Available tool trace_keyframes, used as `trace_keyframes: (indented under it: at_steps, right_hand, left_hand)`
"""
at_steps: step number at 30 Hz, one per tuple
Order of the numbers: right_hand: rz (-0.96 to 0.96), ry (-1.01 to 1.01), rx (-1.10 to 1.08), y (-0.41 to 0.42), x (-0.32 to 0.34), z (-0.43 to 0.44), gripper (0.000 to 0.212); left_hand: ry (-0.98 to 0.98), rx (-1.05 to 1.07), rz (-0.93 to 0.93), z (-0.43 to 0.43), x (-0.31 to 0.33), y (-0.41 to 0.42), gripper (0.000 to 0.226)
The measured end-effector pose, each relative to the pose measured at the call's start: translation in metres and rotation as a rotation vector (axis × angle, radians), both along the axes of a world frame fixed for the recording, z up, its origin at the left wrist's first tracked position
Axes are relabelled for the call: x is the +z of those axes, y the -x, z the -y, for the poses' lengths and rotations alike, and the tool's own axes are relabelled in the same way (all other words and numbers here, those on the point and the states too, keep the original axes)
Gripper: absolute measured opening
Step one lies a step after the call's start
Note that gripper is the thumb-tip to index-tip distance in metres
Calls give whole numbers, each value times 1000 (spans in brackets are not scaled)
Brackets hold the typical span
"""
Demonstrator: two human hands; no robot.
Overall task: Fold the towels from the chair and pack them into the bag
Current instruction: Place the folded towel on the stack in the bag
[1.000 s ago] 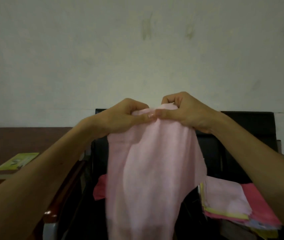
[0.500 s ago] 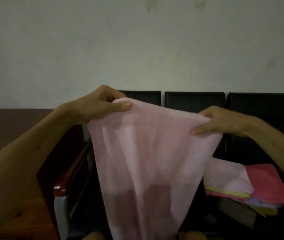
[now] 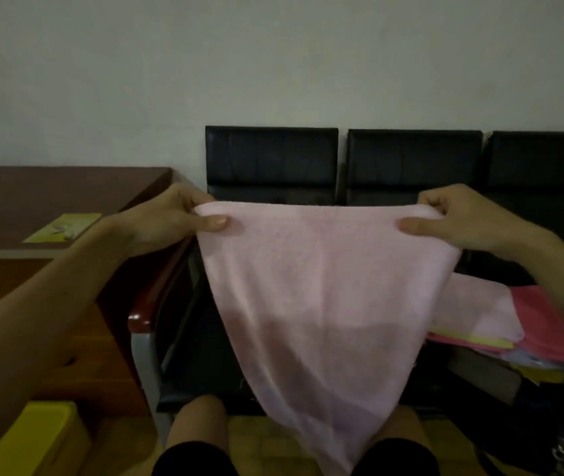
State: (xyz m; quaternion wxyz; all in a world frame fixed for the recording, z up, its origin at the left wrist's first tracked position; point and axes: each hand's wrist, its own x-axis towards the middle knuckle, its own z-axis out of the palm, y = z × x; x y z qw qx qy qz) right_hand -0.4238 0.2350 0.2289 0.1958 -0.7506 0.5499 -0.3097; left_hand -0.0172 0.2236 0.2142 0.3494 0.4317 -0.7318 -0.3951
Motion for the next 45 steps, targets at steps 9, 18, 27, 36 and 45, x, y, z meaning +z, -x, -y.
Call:
trace_keyframes:
  at_steps: [9, 18, 27, 36, 45]
  right_hand:
    - [49, -230, 47, -6, -110, 7, 37]
    - [209, -449, -36, -15, -189, -12, 25]
    - [583, -525, -238, -54, -207, -39, 25]
    - [798, -735, -267, -104, -221, -53, 37]
    - [823, -738, -125, -132, -216, -58, 24]
  left_hand:
    - [-161, 378, -474, -8, -124, 2, 27]
    - [-222, 580, -461, -23, -201, 18, 15]
    - [-208, 681, -441, -37, -212, 43, 15]
    - [-365, 681, -419, -56, -220, 80, 10]
    - [-303, 419, -446, -73, -211, 116, 8]
